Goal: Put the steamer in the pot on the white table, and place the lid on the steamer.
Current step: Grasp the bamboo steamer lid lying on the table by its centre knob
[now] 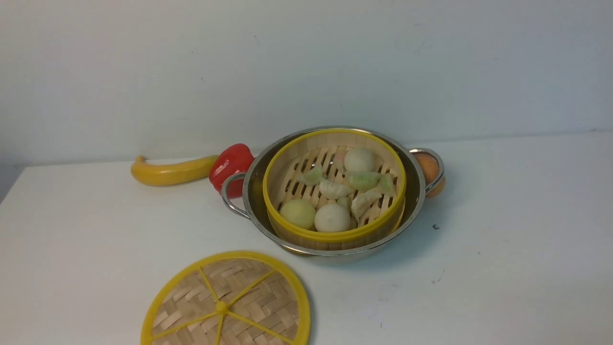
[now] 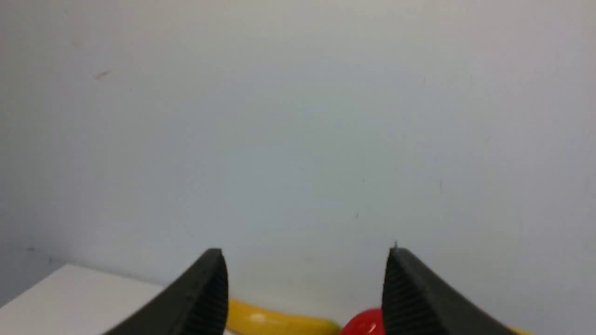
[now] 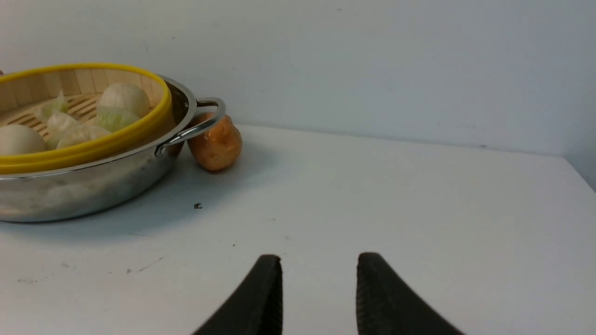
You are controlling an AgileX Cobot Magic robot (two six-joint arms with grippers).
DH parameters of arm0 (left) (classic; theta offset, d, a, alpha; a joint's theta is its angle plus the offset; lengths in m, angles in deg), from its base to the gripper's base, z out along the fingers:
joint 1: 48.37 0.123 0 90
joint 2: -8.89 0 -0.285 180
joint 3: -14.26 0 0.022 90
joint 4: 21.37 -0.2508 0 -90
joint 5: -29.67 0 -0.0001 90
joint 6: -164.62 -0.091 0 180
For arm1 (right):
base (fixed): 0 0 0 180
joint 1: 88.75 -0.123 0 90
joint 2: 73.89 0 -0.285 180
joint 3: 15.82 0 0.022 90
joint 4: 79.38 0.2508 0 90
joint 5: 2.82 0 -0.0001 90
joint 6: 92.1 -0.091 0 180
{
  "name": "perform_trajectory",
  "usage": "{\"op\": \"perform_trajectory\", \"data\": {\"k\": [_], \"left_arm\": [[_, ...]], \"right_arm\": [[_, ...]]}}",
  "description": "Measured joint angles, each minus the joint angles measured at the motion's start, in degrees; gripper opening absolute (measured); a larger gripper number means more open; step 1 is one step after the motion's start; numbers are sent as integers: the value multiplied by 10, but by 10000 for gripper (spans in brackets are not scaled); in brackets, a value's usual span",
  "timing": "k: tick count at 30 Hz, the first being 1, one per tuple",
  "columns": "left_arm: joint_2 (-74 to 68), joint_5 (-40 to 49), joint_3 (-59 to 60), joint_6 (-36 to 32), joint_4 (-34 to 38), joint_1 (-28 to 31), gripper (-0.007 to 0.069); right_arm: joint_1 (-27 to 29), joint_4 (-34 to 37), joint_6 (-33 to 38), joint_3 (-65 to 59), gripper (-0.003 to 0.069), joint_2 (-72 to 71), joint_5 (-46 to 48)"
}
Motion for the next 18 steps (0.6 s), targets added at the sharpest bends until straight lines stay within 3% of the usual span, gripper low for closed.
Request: {"op": "perform_trajectory", "data": {"k": [5,10,14,18], "left_arm": [[1,9,0,102,4,0,419],[-21,225,-65,170,6,0,419],[-80,351,-157,107,18,0,419],[-164,433,-264,-50,26,0,419]], "right_arm": [[0,0,0,0,246,0,0],[0,0,0,0,246,0,0],[0,0,-1,0,246,0,-1],[0,0,-2,0,246,0,-1]]}}
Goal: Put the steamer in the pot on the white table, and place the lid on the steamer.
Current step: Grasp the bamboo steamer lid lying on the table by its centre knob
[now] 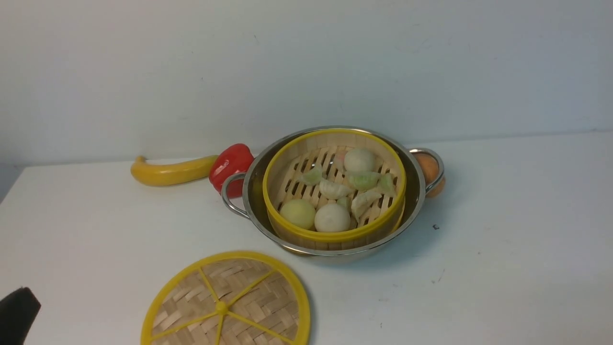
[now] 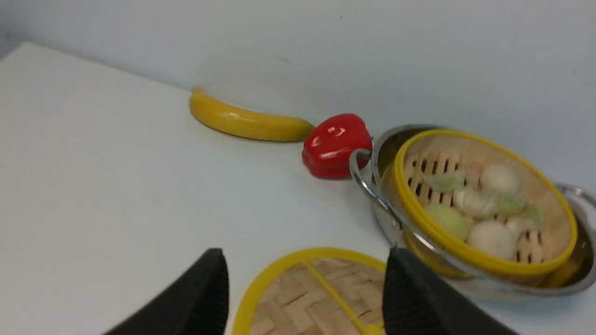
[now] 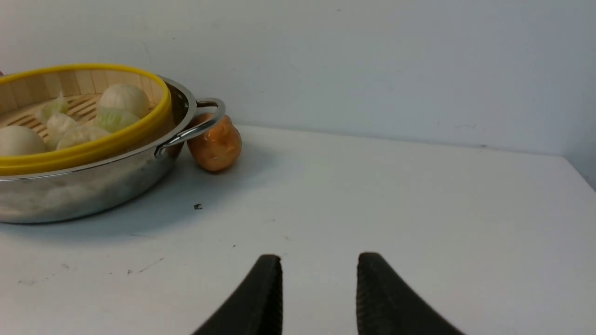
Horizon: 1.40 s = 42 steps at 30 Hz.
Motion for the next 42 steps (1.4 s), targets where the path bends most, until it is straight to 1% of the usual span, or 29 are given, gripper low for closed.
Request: {"op": "perform_trajectory", "data": {"k": [1,2,3,7,8,9,10,12,14,17,18,19,20,24,27,29,32,34,35,38,42], "left_arm": [[-25,18,-25,-32,5,0,419],[-30,22,-30,-32,5,0,419],[-72,48,-66,-77,15,0,419],[-174,115,-133,-171,55,0,419],[-202,134,-149,-201,72,0,419],[-236,160,-167,-245,95,0,419],[-252,171,-175,-259,108,0,419],[-317,208,-206,-352,165,0,419],[-354,227,-221,-414,201,0,419],[-410,250,-234,-487,222,0,419],[-441,257,-238,-524,222,0,419],[-446,257,-238,-528,222,0,419],[-478,257,-240,-553,218,0,419],[-537,252,-240,-577,215,0,419],[-579,251,-243,-608,215,-3,419],[-605,247,-244,-623,214,-12,419],[-636,222,-244,-625,214,-35,419],[-661,187,-245,-611,215,-50,419],[-661,184,-245,-609,215,-52,419],[-692,146,-245,-568,191,-74,419],[-717,115,-245,-505,163,-86,419]], "right_arm": [[0,0,0,0,246,0,0],[0,0,0,0,246,0,0],[0,0,0,0,246,0,0],[0,0,-1,0,246,0,0],[0,0,-1,0,246,0,0],[0,0,-1,0,246,0,0],[0,0,-1,0,246,0,0],[0,0,-2,0,246,0,0],[0,0,-2,0,246,0,0],[0,0,-4,0,246,0,0],[0,0,-6,0,246,0,0],[0,0,-6,0,246,0,0],[0,0,-6,0,246,0,0],[0,0,-7,0,246,0,0],[0,0,-7,0,246,0,0],[0,0,-7,0,246,0,0],[0,0,-7,0,246,0,0],[0,0,-7,0,246,0,0],[0,0,-7,0,246,0,0],[0,1,-7,0,246,0,0],[0,1,-7,0,246,0,0]]}}
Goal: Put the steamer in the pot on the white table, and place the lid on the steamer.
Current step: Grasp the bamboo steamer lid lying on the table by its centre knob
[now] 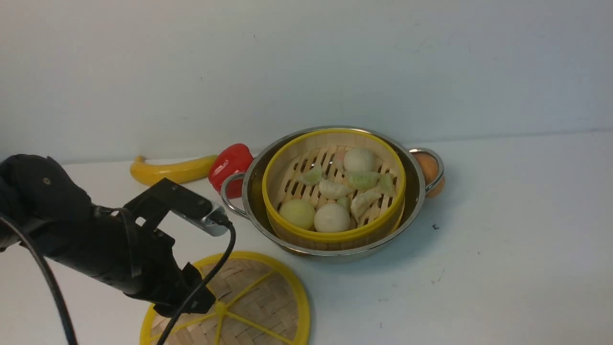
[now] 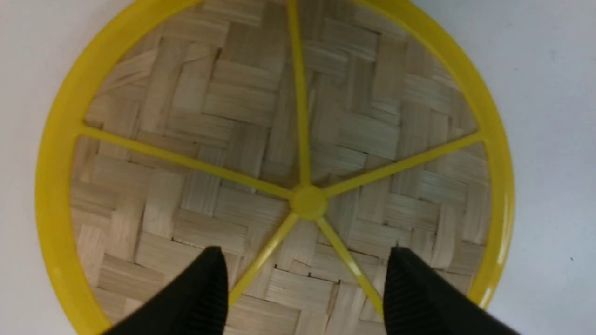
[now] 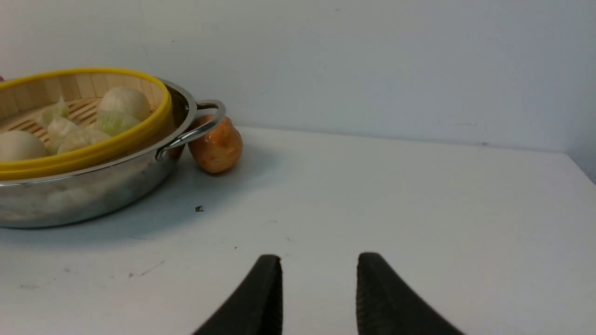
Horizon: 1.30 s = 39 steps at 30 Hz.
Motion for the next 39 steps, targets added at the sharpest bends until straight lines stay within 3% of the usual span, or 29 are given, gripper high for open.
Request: {"op": "perform_trajectory", "data": {"k": [11,21,39], "left_arm": [[-48,-30,0,15,-3,-52,419],[-69,-54,0,51,-5,-53,419],[-81,-84,-1,53,10,-53,419]], "right_arm": [[0,1,0,0,246,0,0],[0,1,0,0,246,0,0],[0,1,0,0,248,0,0]]}}
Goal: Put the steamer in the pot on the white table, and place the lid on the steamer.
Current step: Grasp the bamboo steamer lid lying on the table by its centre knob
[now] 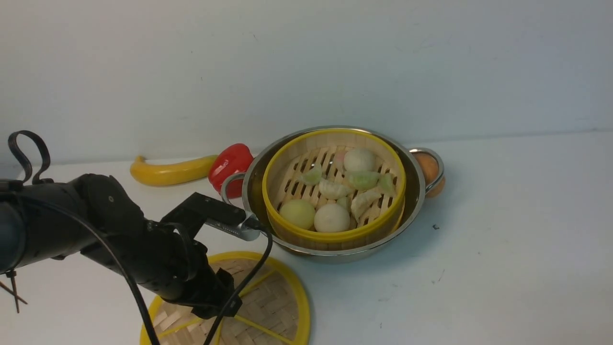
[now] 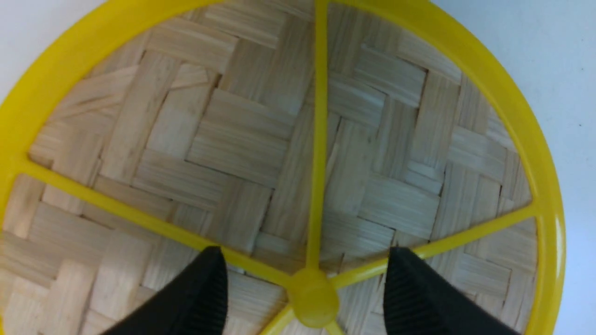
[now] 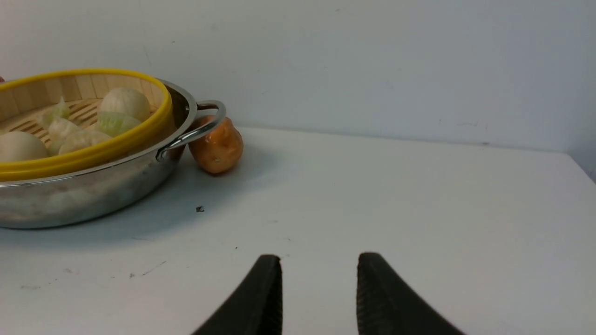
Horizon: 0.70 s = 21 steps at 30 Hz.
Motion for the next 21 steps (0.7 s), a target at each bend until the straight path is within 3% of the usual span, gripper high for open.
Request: {"op": "perform_trajectory", "data": {"k": [9,13,18,21], "left_arm": [[-28,-1,-7,1,7,0,407],[-31,4,-11,1,15,0,323],[-31,32,-17,0,21,0,113],[-31,49,-19,0,17,0,116]], "right_arm": [[0,0,0,0,248,0,0],[0,0,0,0,248,0,0],[0,0,0,0,248,0,0],[0,0,0,0,248,0,0]]}}
